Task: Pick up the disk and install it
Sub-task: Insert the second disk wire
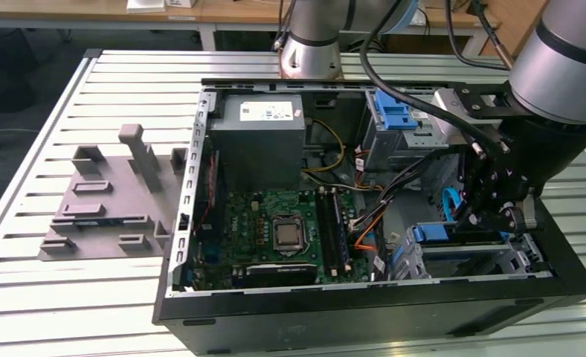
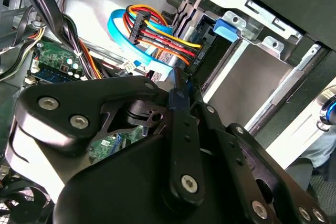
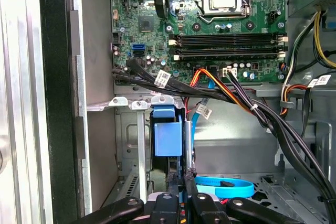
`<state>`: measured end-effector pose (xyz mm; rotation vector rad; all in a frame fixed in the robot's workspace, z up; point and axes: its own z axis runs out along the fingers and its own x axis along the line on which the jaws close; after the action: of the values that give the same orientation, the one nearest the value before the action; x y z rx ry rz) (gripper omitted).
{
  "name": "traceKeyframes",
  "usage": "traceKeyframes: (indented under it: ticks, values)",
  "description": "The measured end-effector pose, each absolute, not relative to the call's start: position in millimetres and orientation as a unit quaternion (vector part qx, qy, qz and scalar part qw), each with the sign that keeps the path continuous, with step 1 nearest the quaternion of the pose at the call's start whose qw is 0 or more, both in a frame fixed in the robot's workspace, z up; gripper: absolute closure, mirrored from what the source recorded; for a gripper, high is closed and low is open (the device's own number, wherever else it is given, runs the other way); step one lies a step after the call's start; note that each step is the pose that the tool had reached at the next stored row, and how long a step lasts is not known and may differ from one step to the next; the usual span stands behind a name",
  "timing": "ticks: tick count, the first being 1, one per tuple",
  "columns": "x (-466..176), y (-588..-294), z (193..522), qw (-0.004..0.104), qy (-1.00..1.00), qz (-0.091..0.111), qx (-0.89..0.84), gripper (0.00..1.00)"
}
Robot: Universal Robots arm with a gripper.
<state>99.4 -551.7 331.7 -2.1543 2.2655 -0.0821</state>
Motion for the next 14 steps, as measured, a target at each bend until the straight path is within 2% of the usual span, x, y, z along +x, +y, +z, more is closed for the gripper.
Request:
traceKeyframes:
  ticks: [14]
  values:
    - [99.4, -551.7, 331.4, 0.007, 0.724, -0.026, -0.689, 0.84]
